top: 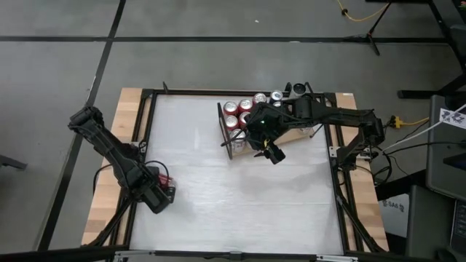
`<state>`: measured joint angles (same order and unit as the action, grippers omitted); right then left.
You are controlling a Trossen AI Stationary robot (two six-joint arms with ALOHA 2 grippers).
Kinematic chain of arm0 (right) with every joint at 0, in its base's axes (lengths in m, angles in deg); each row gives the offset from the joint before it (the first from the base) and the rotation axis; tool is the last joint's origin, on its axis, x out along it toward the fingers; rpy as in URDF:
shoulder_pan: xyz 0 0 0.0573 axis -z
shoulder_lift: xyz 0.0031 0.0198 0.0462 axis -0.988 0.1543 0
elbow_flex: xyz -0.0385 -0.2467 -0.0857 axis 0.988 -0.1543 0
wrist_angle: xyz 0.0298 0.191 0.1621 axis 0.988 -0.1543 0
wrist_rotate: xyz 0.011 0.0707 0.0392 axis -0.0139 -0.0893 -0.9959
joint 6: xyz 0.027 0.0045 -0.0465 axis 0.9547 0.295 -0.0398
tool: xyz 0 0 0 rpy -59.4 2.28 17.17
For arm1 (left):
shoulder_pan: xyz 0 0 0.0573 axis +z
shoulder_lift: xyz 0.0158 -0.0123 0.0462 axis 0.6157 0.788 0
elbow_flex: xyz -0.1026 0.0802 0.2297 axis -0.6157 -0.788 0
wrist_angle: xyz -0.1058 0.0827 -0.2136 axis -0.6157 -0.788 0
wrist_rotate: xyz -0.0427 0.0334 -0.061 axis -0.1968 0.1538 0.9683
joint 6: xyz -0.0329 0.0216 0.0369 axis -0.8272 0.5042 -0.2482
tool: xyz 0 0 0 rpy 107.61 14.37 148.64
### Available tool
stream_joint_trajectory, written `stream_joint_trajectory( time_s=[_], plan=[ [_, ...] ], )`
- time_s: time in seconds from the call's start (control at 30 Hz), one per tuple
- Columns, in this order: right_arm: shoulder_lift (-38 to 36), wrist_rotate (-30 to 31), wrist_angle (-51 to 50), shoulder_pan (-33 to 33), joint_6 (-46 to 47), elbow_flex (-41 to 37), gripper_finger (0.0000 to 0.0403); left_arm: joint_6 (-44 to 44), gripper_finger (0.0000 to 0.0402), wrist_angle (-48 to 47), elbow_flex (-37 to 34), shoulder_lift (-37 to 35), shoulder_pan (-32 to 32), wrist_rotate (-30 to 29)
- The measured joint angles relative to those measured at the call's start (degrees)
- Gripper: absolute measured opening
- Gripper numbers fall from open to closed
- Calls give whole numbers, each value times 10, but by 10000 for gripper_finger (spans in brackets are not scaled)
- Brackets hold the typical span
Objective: Place canned beverage on shelf
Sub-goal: Put the blue soda can on the shelf
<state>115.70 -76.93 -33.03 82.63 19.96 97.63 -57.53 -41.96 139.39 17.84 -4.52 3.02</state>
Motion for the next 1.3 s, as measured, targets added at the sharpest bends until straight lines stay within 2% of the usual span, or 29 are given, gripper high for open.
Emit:
stream_joint_trajectory(
  time_s=[0.43,0.57,0.77,0.9,1.0,1.3],
  plan=[
    [0,0,-1,0,0,0,294,19,310,3,0,62,-12,-19],
    [-1,12,-13,0,0,0,294,32,275,3,0,65,-12,-20],
    [-19,102,-64,0,29,0,294,64,210,7,1,64,-10,-33],
    [-43,106,-73,0,68,0,294,128,210,33,6,61,9,-14],
    [-61,105,-94,0,98,1,294,193,210,36,37,61,30,-14],
    [-113,84,-145,0,160,-17,294,450,210,38,169,67,152,-86]
  ],
)
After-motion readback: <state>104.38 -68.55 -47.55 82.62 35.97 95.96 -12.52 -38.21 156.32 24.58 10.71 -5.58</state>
